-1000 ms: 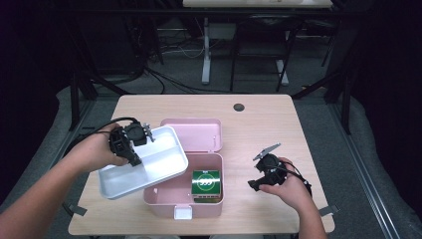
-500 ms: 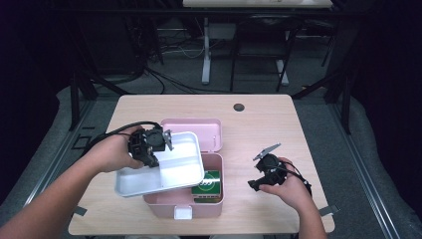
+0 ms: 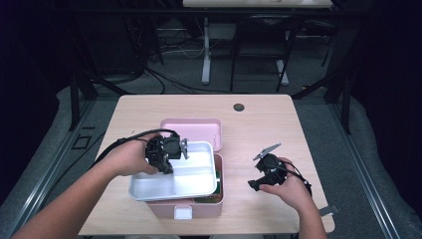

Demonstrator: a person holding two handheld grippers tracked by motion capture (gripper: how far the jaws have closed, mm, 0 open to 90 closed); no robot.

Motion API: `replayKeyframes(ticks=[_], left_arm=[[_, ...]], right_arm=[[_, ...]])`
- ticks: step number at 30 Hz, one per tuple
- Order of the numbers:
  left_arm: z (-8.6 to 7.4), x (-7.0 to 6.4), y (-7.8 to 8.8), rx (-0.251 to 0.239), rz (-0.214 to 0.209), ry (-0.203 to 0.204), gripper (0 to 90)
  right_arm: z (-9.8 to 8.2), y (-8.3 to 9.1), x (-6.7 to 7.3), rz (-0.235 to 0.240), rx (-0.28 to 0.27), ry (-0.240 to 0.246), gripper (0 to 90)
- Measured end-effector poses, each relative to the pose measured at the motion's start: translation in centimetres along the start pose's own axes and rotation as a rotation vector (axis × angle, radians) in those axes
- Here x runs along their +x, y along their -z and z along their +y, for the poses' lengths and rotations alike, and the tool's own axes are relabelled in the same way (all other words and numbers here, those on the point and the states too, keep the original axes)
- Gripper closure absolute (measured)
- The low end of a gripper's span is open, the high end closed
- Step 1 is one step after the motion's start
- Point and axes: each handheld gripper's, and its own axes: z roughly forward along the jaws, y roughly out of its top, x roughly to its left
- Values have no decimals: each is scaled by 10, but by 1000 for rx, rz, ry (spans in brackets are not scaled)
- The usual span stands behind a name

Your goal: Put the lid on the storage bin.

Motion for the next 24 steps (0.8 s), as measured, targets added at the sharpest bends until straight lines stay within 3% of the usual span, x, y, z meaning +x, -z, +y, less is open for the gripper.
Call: replayKeyframes(ticks=[9, 11, 24], left_arm=[[9, -2, -12, 8, -1, -45, 893], [11, -1, -14, 7, -5, -46, 893], [20, -2, -28, 22, -12, -62, 892]], right_arm=[[0, 0, 0, 3, -2, -2, 267], [-1, -1, 0, -5, -19, -4, 267], [0, -3, 0, -9, -9, 0, 267]])
